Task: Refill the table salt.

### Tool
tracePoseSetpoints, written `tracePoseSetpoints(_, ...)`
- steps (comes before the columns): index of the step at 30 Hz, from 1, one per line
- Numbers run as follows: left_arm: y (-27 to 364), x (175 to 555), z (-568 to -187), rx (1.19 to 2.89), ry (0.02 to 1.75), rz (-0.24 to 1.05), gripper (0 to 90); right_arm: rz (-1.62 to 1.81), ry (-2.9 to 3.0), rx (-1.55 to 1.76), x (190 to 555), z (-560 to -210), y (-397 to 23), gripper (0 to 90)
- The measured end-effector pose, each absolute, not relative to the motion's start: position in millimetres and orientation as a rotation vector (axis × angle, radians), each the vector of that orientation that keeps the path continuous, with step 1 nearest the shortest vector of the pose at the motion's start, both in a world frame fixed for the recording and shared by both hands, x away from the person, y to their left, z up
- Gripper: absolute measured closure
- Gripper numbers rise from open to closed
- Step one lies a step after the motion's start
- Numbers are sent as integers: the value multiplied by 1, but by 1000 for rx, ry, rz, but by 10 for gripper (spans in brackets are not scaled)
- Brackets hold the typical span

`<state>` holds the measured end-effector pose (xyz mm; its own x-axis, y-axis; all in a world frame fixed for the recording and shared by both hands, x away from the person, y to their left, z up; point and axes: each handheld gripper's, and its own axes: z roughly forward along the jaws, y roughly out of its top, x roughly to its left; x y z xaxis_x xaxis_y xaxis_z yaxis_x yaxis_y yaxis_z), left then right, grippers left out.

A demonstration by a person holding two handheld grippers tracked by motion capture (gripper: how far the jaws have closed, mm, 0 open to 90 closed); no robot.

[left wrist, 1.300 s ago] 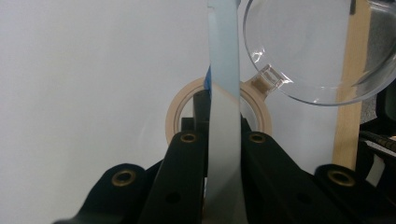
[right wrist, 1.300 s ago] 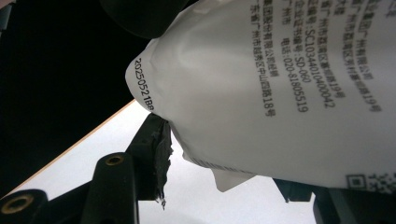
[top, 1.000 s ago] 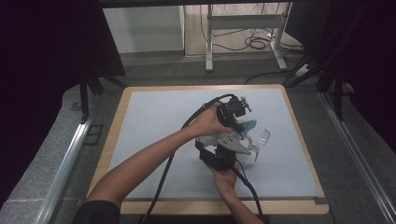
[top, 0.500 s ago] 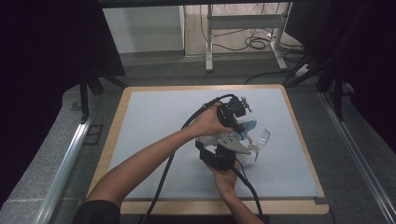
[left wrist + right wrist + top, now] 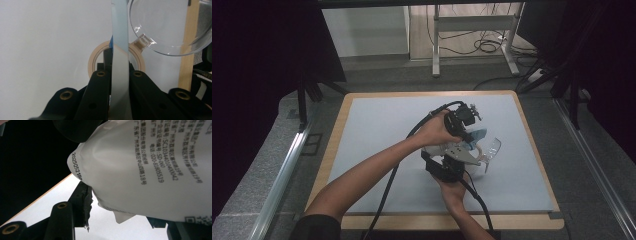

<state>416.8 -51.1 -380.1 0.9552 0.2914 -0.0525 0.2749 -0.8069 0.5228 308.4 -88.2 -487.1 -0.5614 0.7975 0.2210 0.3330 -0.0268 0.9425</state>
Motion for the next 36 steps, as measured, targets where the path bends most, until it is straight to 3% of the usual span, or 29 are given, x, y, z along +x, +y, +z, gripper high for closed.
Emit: tracePoseSetpoints(36,-50,417,-378,2565,391,33,900,1611,1861,1197,308,-484,-87,476)
